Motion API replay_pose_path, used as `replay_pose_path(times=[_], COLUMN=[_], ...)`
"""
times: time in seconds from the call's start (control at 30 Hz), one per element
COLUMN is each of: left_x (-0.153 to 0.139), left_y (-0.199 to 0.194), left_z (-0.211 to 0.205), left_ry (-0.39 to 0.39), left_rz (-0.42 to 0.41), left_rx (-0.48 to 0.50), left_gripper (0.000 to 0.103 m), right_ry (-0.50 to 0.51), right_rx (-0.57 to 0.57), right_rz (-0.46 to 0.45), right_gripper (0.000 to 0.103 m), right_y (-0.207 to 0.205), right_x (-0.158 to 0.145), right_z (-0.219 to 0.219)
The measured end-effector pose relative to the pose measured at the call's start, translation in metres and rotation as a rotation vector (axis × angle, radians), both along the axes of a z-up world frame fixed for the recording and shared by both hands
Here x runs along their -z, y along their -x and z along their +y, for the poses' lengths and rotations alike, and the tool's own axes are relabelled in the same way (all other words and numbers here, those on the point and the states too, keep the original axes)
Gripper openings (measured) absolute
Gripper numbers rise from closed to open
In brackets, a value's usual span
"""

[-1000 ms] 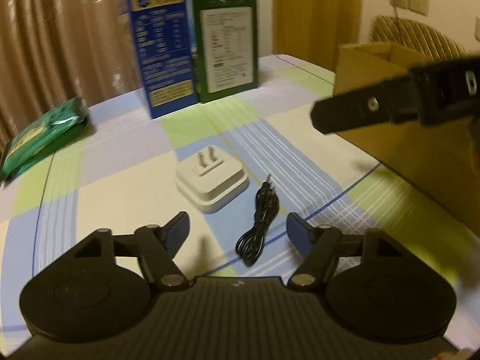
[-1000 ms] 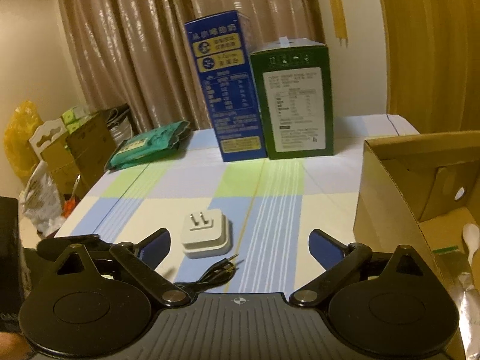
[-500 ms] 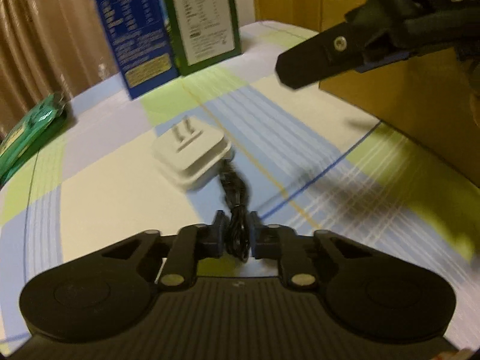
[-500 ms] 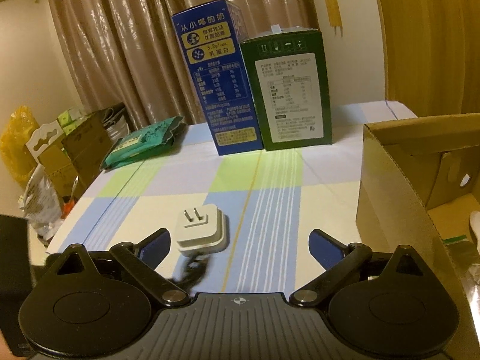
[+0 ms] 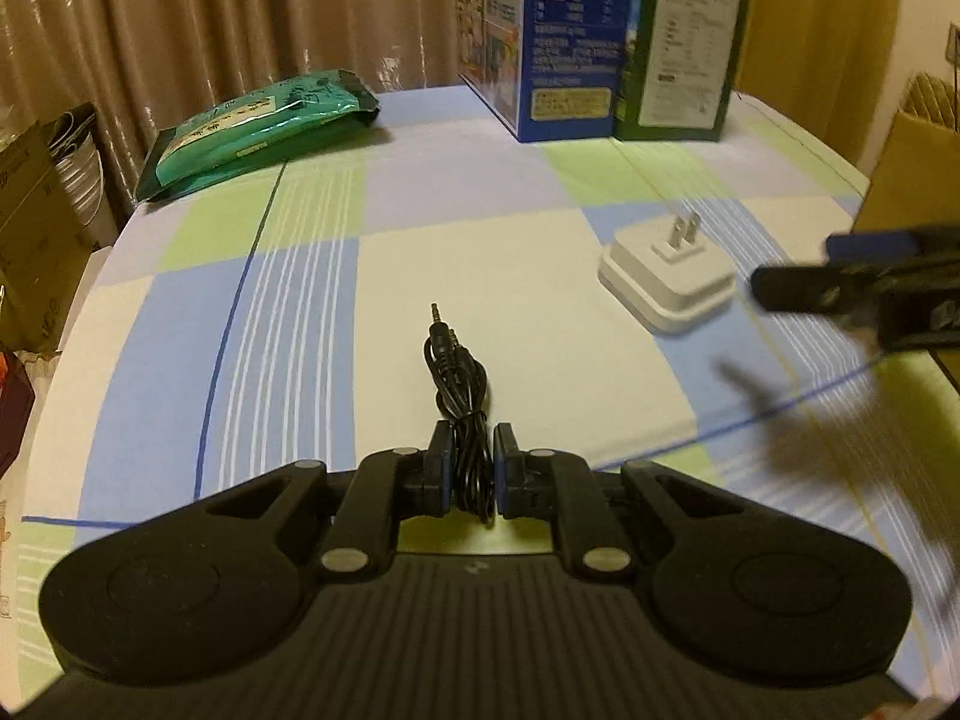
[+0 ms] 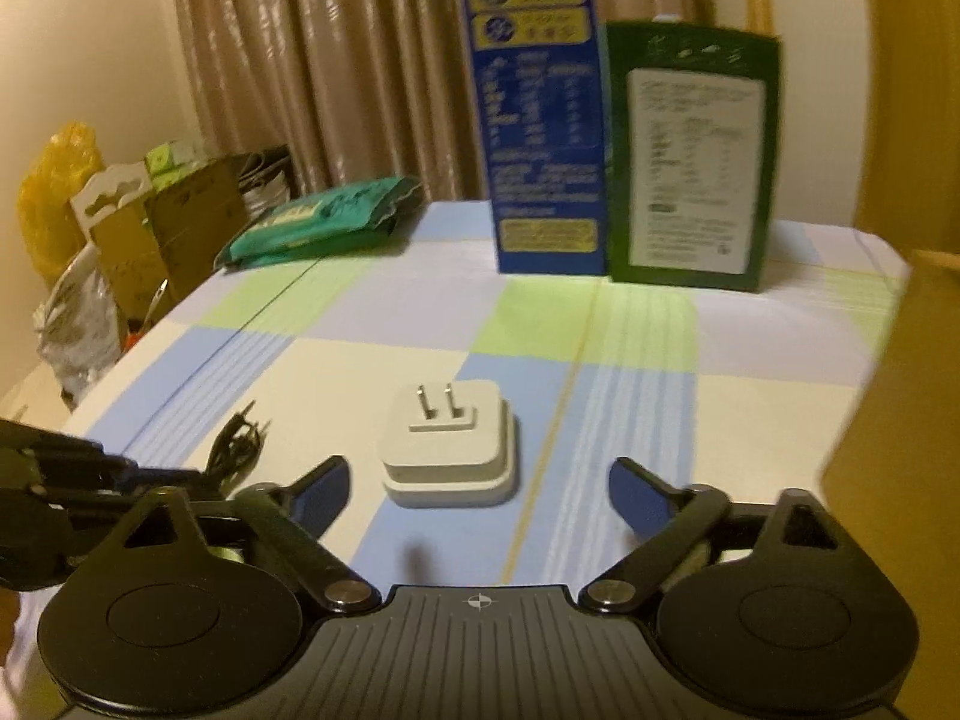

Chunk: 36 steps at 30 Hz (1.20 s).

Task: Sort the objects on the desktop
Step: 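Grasp the white plug adapter with the right tool while left holds the cable, then lift and carry the cable and plug adapter toward the cardboard box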

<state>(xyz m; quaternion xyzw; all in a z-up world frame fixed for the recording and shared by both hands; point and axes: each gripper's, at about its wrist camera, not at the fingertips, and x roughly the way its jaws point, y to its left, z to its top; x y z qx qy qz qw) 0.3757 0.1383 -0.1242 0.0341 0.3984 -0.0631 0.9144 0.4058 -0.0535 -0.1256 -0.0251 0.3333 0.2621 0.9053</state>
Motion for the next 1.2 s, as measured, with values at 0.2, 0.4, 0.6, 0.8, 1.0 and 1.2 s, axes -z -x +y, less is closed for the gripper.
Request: replay_pose_path(times=[0.2,0.4,0.6,0.8,1.0,1.2], left_x=[0.001,0.004,0.003,0.0,-0.019,-0.041], left_y=[-0.002,-0.001,0.002,0.032,0.086,0.147], left_z=[0.003,0.0,-0.004,-0.021,-0.042,-0.064], left_ry=[0.017,0.012,-0.006,-0.05,-0.034,0.037], left_rz=[-0.025,-0.051,-0.051,0.016,0.064,0.046], left_rx=[-0.001,-0.001,0.003,0.055,0.088,0.094], left_gripper=[0.01,0.01,0.01,0.009,0.009,0.009], right_ry=[0.045,0.095,0.119,0.117,0.073,0.031], right_rx=[0.0,0.003,-0.005,0.031,0.09,0.117], right_rz=[-0.005,-0.062,-0.031,0.028,0.096,0.113], right_gripper=[0.081,0.062,0.062,0.062,0.062,0.062], right_y=[-0.013,-0.015,0.001,0.037,0.088,0.148], right_x=[0.028,0.029,0.025,0.01,-0.009,-0.024], right_z=[0.022,0.038,0.031,0.0,-0.036,-0.066])
